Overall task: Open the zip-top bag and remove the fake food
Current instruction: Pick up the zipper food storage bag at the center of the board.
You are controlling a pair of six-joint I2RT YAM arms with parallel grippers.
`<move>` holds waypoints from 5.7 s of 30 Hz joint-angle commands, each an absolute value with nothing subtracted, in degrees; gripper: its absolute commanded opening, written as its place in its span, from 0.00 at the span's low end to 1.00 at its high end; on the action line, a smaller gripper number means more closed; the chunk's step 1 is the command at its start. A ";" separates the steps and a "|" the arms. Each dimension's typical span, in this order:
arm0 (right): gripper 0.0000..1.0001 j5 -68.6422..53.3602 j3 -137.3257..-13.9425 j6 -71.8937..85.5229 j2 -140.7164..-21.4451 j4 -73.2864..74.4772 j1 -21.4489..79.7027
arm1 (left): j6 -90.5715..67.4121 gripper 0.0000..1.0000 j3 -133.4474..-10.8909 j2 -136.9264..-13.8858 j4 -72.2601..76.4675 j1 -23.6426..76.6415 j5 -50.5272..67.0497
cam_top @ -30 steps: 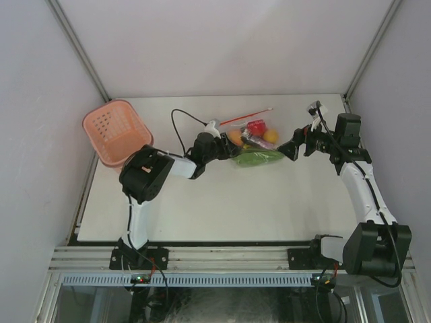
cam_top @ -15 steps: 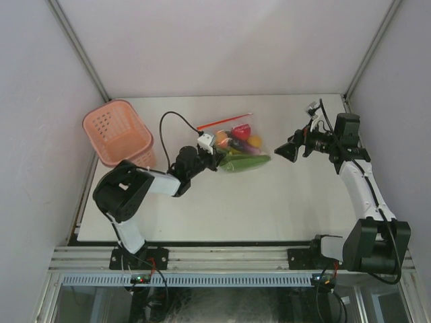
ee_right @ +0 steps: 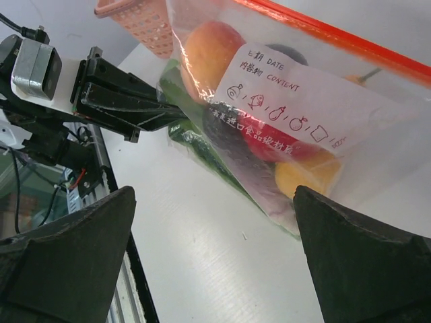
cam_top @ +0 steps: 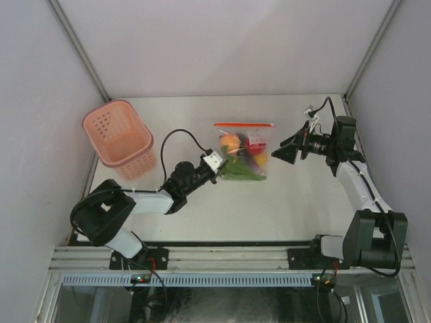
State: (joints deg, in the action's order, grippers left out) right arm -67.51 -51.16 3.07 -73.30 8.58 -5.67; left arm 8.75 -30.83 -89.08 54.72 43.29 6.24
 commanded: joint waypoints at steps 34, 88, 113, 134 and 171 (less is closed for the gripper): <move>1.00 -73.30 -65.87 -48.09 -69.76 33.96 5.34 | 43.72 0.00 -27.82 -69.53 39.97 42.30 19.07; 0.00 -70.36 -96.78 -54.59 -101.09 59.12 9.18 | 35.76 0.06 -26.78 -71.92 39.92 39.85 15.71; 0.00 -58.79 -73.92 -16.92 -83.77 25.97 8.59 | -42.39 0.76 -30.71 -63.63 42.31 30.69 7.18; 0.00 -58.87 -70.75 -14.81 -82.02 21.66 11.80 | -69.49 0.65 -73.60 -84.45 -16.59 42.98 -18.08; 0.06 -68.33 -70.75 -30.09 -79.18 30.67 16.73 | -51.17 0.00 -74.41 -88.62 -4.69 41.53 -8.28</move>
